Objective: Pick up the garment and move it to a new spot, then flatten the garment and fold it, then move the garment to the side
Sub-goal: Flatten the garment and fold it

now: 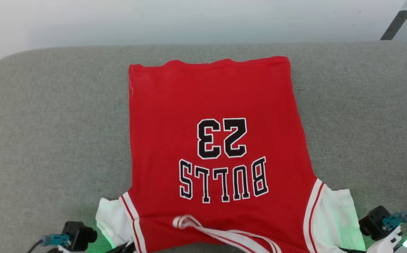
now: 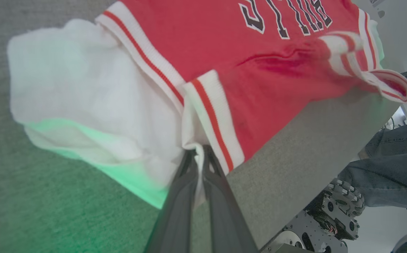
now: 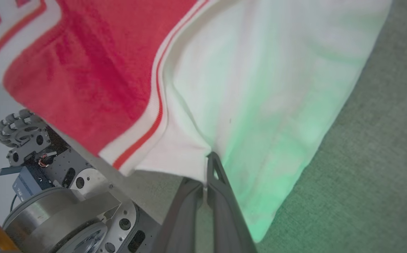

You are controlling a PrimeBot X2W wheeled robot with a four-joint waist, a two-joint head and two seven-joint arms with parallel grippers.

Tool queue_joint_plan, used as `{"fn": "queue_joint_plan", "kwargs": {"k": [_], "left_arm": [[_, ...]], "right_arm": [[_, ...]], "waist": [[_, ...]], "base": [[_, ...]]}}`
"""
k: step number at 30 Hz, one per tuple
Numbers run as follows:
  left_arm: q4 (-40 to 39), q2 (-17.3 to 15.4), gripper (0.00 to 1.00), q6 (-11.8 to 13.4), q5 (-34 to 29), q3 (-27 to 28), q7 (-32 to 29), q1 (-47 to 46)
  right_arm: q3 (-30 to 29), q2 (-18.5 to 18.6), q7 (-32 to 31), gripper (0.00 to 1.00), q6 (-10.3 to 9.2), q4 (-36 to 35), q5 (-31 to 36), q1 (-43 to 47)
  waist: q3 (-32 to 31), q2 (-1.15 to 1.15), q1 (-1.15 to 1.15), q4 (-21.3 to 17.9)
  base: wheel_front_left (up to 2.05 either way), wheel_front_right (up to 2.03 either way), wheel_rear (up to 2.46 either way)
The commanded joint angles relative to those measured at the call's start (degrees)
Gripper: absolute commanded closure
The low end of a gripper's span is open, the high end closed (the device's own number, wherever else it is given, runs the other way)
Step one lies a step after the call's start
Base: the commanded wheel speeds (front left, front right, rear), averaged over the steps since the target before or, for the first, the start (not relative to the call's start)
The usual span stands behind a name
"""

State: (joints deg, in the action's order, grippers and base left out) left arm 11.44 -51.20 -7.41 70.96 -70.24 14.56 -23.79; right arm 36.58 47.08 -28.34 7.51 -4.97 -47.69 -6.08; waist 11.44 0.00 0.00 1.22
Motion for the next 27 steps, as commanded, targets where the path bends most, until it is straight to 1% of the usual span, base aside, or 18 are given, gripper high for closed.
{"fn": "queue_joint_plan", "kwargs": {"k": [1, 5, 9, 10, 12, 13, 17, 19, 23, 27], "left_arm": [[1.3, 0.8, 1.00, -0.1, -0.5, -0.5, -0.3, 0.0], [3.3, 2.3, 1.00, 0.0, -0.9, -1.2, -0.3, -0.6], [4.0, 3.1, 1.00, 0.0, -1.3, -1.7, -0.4, -1.3], [4.2, 3.2, 1.00, 0.0, -1.4, -1.8, -0.5, -1.3], [4.5, 3.3, 1.00, 0.0, -1.5, -2.0, -0.4, -1.2], [4.4, 3.4, 1.00, 0.0, -1.5, -2.1, -0.4, -1.2], [3.9, 3.4, 1.00, 0.0, -1.7, -2.1, 0.0, -1.3], [3.4, 3.4, 1.00, 0.0, -1.9, -2.0, 0.1, -1.3], [2.3, 3.7, 1.00, 0.0, -2.8, -0.9, 0.4, -1.6], [1.6, 4.7, 1.00, 0.0, -4.4, 0.0, 0.6, -2.5]], "right_arm": [[-1.1, -1.4, -0.5, 1.00, -0.04, 0.6, 1.7, 1.2], [-2.9, -4.3, -1.4, 1.00, -0.04, 1.9, 5.4, 2.0], [-3.8, -6.6, -1.3, 1.00, -0.04, 2.2, 7.3, 2.1], [-3.8, -6.9, -1.1, 0.91, -0.04, 2.0, 7.8, 2.0], [-4.1, -7.5, -0.9, 0.20, -0.04, 1.7, 8.6, 1.9], [-4.5, -7.7, -0.9, 0.00, -0.04, 1.3, 8.8, 1.9], [-6.8, -7.3, -2.5, 0.00, -0.04, -2.7, 7.7, 2.5], [-9.4, -6.6, -4.3, 0.00, -0.04, -5.9, 6.0, 3.5], [-17.4, -4.9, -9.0, 0.00, -0.04, -13.4, 2.6, 4.7], [-25.7, -5.3, -12.9, 0.00, -0.04, -16.3, 1.3, 2.3]], "waist": [[0.4, 0.00, 0.00, 0.1], [1.0, 0.00, 0.00, 0.1], [1.2, 0.00, 0.00, 0.1], [1.2, 0.00, 0.00, 0.0], [1.0, 0.00, 0.00, -0.2], [0.9, 0.00, 0.00, -0.3], [0.4, 0.00, 0.00, -0.6], [0.4, 0.00, 0.00, -0.5], [0.8, 0.00, 0.00, 0.2], [1.9, 0.00, 0.00, 1.8]], "base": [[0.00, 0.00, 0.00], [0.00, 0.00, 0.00], [0.00, 0.00, 0.00], [0.00, 0.00, 0.00], [0.00, 0.00, 0.00], [0.00, 0.00, 0.00], [0.00, 0.00, 0.00], [0.00, 0.00, 0.00], [0.00, 0.00, 0.00], [0.00, 0.00, 0.00]]}}
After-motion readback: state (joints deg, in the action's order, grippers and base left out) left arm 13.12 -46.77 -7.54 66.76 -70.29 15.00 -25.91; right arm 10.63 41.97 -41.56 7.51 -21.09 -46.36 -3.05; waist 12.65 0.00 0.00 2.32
